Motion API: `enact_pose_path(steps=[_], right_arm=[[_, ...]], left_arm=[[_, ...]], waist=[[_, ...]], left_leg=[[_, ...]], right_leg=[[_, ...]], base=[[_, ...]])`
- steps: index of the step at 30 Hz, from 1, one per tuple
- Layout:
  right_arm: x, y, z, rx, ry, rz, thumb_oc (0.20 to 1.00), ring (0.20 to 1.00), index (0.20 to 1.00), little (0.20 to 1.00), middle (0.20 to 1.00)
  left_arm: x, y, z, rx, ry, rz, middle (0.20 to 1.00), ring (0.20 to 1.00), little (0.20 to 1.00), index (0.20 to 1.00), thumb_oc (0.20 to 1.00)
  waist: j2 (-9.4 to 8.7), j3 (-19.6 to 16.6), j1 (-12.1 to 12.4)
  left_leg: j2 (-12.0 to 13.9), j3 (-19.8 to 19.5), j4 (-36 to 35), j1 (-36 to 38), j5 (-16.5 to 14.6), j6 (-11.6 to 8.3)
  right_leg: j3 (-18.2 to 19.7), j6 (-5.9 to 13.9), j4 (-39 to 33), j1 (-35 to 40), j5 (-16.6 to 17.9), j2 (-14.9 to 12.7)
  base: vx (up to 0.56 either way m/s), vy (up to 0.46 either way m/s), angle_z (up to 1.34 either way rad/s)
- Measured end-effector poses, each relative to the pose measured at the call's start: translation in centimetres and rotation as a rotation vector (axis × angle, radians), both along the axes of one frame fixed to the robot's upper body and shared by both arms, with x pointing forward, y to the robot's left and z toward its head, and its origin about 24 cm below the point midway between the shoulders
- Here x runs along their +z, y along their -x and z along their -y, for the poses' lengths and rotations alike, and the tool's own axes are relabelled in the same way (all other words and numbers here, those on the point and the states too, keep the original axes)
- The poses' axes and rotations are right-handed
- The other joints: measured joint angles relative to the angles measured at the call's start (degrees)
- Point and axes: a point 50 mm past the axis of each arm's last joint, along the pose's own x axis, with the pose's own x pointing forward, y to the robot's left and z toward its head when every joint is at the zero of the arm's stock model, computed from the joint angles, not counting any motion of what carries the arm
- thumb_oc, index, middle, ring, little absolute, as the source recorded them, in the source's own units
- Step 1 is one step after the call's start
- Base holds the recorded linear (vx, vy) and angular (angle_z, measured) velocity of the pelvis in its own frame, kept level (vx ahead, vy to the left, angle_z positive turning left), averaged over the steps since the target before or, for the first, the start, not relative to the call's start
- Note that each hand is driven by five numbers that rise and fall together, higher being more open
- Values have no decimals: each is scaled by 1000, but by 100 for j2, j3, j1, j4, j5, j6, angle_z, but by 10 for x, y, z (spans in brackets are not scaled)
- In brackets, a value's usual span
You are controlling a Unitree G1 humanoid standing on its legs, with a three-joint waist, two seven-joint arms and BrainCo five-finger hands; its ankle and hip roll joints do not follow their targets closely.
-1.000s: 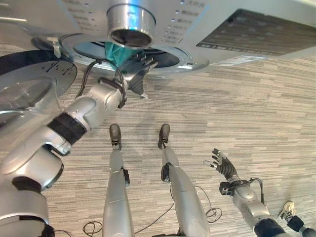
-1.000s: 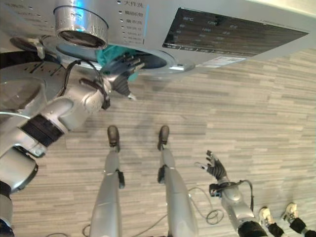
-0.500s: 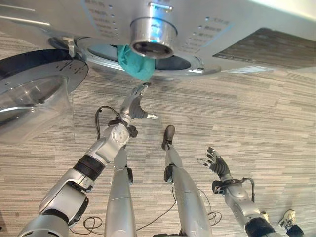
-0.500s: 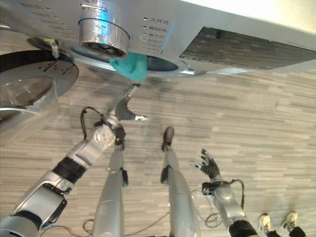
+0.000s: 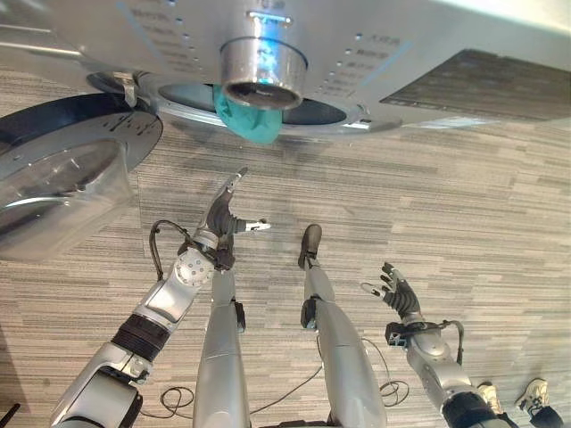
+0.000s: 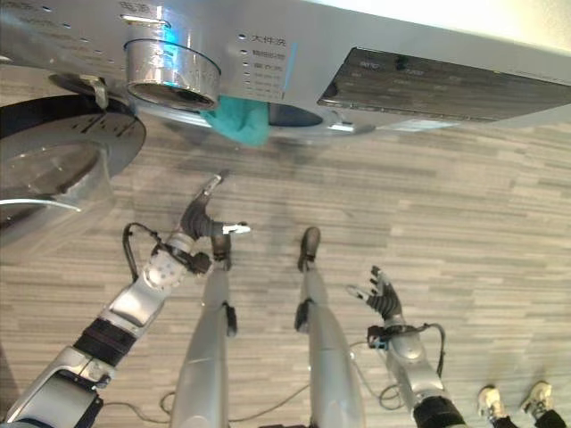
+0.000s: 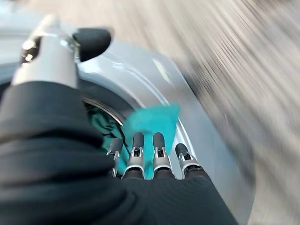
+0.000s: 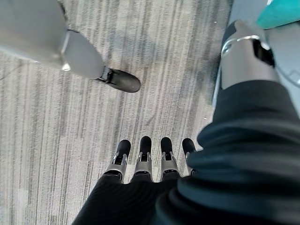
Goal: Grab the laundry basket,head to the washer,open it,put in the laundry and shut it.
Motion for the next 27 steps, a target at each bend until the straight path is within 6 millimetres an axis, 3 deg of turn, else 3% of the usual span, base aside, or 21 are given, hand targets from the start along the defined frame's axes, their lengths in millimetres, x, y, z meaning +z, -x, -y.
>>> enact_pose_path(steps=[6,10,14,19,27], right_arm=[[1,0,0,-4,-9,14,1000,1000,1000,1000,1000],[1,0,-1,-1,-12,22,1000,1000,1000,1000,1000],[1,0,-2,-3,-22,24,1000,1000,1000,1000,1000],[1,0,-1,3,-13,20,1000,1000,1000,1000,1000],[-3,2,2,-23,-3,0,1000,1000,1000,1000,1000]], left_arm=[[12,-2,30,-142,113,-8,1000,1000,1000,1000,1000],[35,-4,75,-280,136,52,1000,1000,1000,1000,1000],[49,-2,107,-373,143,90,1000,1000,1000,1000,1000],[53,-6,111,-371,129,100,1000,1000,1000,1000,1000],[39,-9,101,-326,121,55,1000,1000,1000,1000,1000]], waist=[[17,10,-32],[18,11,-86],[18,11,-186],[18,11,-229],[21,10,-226]], left_leg=[[0,7,-21,14,0,0],[-5,17,-42,31,0,0],[-11,41,-57,61,0,1],[11,135,-60,127,0,1],[-4,158,-65,164,-2,2]], right_leg=[[2,4,-3,0,-3,3],[9,4,-3,1,-3,-7],[19,4,-2,4,-2,-9],[77,1,-2,27,0,19],[119,3,-3,49,-1,8]], base=[[0,0,0],[0,0,0],[1,-1,-2],[3,-1,-6],[2,-1,-1]])
